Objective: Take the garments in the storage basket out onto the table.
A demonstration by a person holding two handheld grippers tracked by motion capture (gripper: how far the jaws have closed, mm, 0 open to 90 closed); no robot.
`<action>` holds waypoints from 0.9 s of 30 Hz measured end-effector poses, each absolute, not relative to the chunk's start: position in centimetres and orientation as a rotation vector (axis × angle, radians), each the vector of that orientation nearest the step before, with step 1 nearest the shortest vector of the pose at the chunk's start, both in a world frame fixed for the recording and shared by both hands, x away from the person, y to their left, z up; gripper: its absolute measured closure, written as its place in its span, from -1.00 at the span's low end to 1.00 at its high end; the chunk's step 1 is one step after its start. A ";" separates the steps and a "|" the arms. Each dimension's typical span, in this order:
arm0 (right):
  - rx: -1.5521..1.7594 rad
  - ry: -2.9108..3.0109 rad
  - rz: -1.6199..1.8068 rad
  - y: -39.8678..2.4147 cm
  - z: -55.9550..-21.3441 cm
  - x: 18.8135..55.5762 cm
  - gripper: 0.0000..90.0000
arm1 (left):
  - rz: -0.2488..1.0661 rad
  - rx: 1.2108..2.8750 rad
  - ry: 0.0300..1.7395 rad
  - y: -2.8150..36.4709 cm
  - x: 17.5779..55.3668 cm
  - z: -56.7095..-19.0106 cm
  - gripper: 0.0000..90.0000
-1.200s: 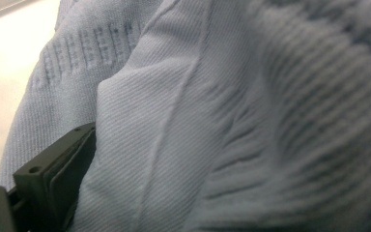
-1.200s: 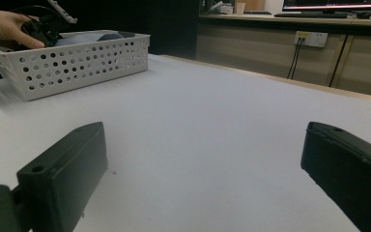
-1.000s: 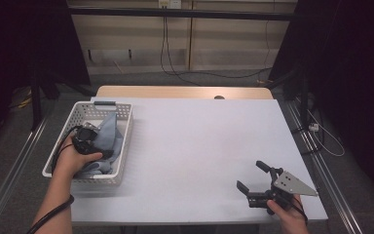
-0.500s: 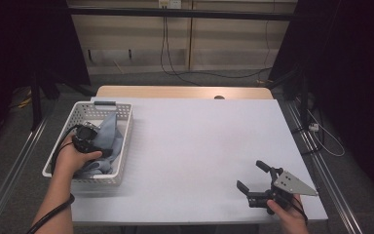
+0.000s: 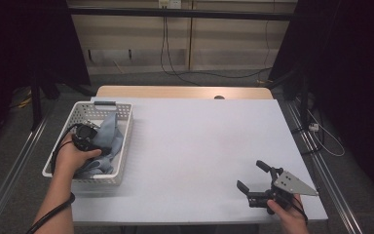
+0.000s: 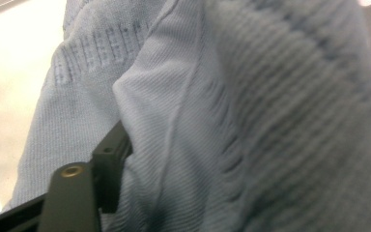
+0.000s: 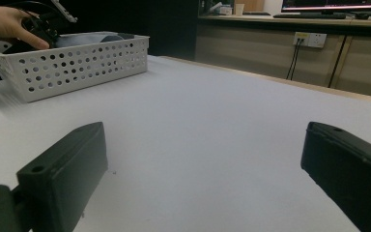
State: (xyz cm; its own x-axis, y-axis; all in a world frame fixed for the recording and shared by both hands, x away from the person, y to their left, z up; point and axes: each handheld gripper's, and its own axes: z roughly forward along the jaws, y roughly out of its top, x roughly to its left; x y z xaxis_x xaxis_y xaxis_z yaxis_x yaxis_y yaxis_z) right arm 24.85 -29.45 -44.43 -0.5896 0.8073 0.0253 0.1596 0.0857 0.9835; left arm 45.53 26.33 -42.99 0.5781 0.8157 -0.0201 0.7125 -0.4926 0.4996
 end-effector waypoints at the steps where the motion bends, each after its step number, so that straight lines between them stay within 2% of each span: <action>1: 0.951 1.824 1.542 -29.5 -44.4 24.9 -0.95 | 0.301 2.361 1.221 26.3 45.6 -42.9 -0.19; 7: 0.948 1.823 1.541 -29.5 -44.4 24.9 -0.95 | 0.281 2.370 1.239 25.9 45.7 -42.3 0.17; 10: 0.954 1.821 1.542 -29.5 -44.4 24.8 -0.95 | 0.263 2.374 1.248 25.7 45.7 -42.2 0.27; 16: 0.957 1.819 1.543 -29.6 -44.4 24.8 -0.95 | 0.260 2.393 1.257 25.4 45.8 -41.9 0.34; 27: 0.961 1.817 1.546 -29.6 -44.4 24.9 -0.95 | 0.212 2.328 1.316 25.6 45.9 -40.9 0.37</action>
